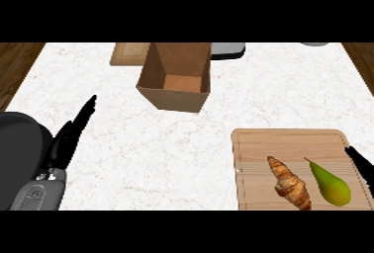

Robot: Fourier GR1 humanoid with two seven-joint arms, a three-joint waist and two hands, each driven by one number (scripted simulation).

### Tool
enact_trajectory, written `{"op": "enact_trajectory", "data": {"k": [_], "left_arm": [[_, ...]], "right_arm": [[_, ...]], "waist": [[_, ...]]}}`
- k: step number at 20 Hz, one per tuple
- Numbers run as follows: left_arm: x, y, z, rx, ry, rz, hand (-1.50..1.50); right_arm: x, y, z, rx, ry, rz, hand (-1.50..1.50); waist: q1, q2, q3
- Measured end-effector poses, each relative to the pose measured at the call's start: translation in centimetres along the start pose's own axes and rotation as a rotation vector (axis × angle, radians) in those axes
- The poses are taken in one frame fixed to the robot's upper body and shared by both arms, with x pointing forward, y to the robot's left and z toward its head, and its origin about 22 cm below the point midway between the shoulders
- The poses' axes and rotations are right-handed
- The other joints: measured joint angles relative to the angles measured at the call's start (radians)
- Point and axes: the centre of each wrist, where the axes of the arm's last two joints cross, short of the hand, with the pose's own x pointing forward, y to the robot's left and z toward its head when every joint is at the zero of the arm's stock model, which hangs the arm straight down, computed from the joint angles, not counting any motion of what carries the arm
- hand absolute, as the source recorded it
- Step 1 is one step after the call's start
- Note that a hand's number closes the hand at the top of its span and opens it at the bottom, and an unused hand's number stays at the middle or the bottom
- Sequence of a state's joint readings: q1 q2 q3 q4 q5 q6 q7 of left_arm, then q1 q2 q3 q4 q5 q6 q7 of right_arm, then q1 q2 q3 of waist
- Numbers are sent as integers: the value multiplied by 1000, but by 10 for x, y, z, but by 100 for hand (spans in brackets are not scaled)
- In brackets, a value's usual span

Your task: Pick the pear from the cutting board and place it in the cardboard box

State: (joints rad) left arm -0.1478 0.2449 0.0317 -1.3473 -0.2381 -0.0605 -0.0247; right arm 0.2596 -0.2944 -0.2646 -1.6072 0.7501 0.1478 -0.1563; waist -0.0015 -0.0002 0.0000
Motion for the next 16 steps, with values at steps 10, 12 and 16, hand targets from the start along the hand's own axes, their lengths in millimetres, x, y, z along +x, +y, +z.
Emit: {"op": "enact_trajectory", "data": {"k": [10,12,16], "left_arm": [[-3,-9,0,2,-8,-3,0],[-7,-7,4,0,-3,-3,0],[-12,-7,9,3,-6,-1,0]], "right_arm": [[6,20,-18,48,-14,-20,-150],[5,29,-23,57,-13,-18,-150],[2,34,-24,61,-23,-19,-150]], "waist": [[0,0,-1],[0,-1,-4],[-1,-3,-10]]}}
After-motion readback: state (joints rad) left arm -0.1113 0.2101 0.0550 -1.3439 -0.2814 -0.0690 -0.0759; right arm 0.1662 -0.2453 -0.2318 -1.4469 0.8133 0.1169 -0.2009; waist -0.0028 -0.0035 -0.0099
